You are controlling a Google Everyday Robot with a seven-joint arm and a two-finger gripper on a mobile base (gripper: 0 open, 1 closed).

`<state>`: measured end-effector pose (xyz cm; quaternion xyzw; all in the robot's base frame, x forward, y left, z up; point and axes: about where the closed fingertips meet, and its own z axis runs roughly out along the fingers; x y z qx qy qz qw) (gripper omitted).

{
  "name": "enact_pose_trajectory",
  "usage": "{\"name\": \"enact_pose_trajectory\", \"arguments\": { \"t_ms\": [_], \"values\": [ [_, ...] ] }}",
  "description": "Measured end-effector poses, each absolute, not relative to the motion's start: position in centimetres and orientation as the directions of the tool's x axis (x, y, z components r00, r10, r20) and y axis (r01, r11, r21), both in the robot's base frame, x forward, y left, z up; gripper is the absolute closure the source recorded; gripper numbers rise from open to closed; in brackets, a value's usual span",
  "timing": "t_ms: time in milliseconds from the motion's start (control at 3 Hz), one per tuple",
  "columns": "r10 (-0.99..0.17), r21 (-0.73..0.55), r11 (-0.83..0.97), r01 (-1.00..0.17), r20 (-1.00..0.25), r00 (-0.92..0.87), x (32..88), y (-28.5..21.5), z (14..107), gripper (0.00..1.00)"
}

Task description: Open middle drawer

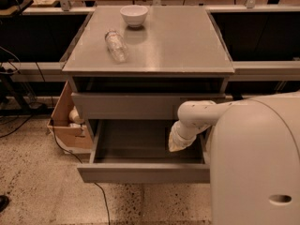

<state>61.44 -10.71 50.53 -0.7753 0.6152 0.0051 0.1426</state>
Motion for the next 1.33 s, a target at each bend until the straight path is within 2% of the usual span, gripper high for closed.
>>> {"name": "enact_pose_trajectory", "arguments": {
  "t_ms": [667,1333],
  "values": [
    [-0.953,-0.182,-0.182,-0.966,-0.211,0.219,62.2,-10.4,47.8,1.00],
    [-0.904,-0.010,-0.063,-0.998,-0.422,0.061,63.6,-11.3,40.4,1.00]
  ]
}}
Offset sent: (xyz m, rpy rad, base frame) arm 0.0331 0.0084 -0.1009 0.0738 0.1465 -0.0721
